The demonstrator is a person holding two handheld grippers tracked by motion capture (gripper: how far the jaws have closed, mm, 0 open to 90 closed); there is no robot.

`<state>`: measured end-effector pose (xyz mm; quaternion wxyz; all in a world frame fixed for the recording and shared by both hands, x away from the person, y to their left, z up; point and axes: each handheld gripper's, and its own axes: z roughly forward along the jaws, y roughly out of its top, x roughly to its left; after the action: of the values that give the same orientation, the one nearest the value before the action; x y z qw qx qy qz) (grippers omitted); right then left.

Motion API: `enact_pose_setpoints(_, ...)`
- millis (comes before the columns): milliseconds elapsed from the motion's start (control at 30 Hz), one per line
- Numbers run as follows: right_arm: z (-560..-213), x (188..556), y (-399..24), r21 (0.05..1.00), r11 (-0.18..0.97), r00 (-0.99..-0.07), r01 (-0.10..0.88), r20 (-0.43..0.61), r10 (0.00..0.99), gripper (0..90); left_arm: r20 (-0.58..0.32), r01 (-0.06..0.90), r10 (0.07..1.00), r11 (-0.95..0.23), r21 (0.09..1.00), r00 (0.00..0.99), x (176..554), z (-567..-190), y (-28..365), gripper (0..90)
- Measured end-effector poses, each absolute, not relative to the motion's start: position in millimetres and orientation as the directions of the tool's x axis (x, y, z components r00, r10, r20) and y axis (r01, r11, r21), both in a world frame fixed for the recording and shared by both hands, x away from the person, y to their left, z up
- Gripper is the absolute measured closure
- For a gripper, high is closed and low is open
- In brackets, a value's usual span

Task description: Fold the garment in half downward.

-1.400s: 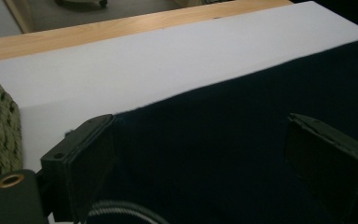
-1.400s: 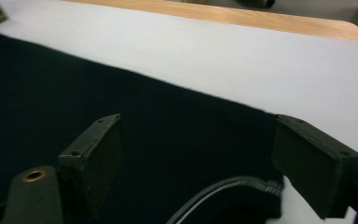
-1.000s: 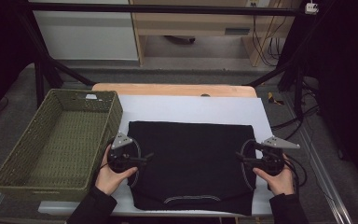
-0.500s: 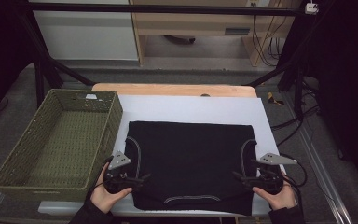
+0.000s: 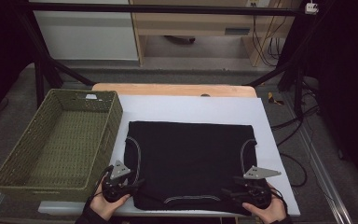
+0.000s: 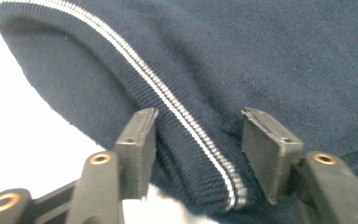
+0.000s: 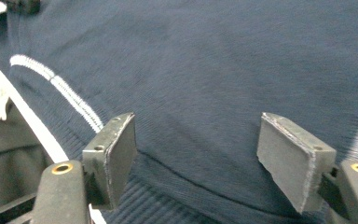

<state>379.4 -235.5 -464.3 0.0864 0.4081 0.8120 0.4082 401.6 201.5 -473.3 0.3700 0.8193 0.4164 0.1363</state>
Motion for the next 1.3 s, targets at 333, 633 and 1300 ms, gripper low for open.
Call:
enact_pose_setpoints(333,-475,371,-214,0.729,0.391,-0.721,0.561,0.200,0.663,41.0,-0.111,0.622,0.779,-0.396,0.676,0.617,398,-472,202,65.3)
enact_pose_setpoints(633,-473,369,-208,0.724,0.423,-0.733,0.545,0.168,0.659,80.9,-0.127,0.632,0.767,-0.410,0.657,0.630,398,-469,201,78.5)
enact_pose_setpoints(1300,-458,367,-256,0.748,0.316,-0.587,0.583,0.119,0.801,48.8,-0.118,0.632,0.762,-0.428,0.646,0.637,387,-464,212,79.0)
